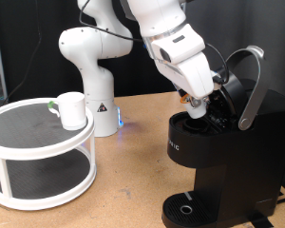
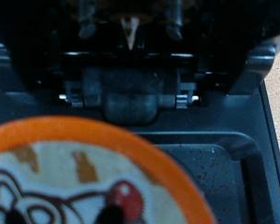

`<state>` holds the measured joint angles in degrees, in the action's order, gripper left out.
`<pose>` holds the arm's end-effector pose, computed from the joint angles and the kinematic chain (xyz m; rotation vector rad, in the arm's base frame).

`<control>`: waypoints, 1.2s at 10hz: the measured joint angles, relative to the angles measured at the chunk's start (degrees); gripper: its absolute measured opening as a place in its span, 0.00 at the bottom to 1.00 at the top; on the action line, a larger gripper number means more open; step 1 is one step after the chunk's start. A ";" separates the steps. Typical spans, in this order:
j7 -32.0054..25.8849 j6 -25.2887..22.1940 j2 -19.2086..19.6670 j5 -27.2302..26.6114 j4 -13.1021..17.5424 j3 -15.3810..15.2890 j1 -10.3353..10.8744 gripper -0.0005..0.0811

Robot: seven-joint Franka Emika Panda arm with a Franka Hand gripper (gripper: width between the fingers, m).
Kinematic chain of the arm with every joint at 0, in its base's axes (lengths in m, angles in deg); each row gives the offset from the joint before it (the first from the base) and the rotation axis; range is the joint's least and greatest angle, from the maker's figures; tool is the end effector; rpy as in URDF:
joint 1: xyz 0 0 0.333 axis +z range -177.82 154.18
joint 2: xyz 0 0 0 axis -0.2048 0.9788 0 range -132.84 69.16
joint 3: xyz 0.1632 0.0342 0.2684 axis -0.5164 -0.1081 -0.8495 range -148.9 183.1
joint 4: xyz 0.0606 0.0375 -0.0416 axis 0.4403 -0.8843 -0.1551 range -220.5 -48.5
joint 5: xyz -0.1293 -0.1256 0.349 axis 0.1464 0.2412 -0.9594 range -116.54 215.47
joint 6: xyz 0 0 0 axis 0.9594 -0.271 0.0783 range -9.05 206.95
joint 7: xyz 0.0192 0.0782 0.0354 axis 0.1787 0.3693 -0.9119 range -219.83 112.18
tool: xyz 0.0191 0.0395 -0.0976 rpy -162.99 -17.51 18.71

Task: Make a cup of coffee with the keurig machine

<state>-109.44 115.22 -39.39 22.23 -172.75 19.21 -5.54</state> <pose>0.5049 0.0555 0.4329 -2.5649 -1.0666 -0.3033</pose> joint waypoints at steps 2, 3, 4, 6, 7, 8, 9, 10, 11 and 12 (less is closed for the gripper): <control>1.18 0.23 0.25 1.61 0.00 -0.12 0.00 0.54; 1.70 0.29 0.32 2.02 0.00 -0.17 0.00 0.54; 1.95 0.29 0.44 2.13 0.00 -0.18 0.00 0.54; 2.09 0.40 0.94 2.25 -0.01 -0.21 0.00 0.54; 2.10 0.63 1.34 2.28 -0.01 -0.24 0.00 0.54; 2.10 0.99 1.73 2.33 -0.01 -0.27 0.00 0.54; 2.14 1.29 2.01 2.47 -0.01 -0.31 0.00 0.54; 2.22 1.52 2.24 2.61 -0.01 -0.34 0.00 0.54; 2.30 1.75 2.54 2.72 0.01 -0.41 0.00 0.54; 2.60 1.86 2.84 3.19 0.08 -0.60 0.00 0.54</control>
<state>-106.84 117.08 -36.54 25.43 -172.67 18.61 -5.54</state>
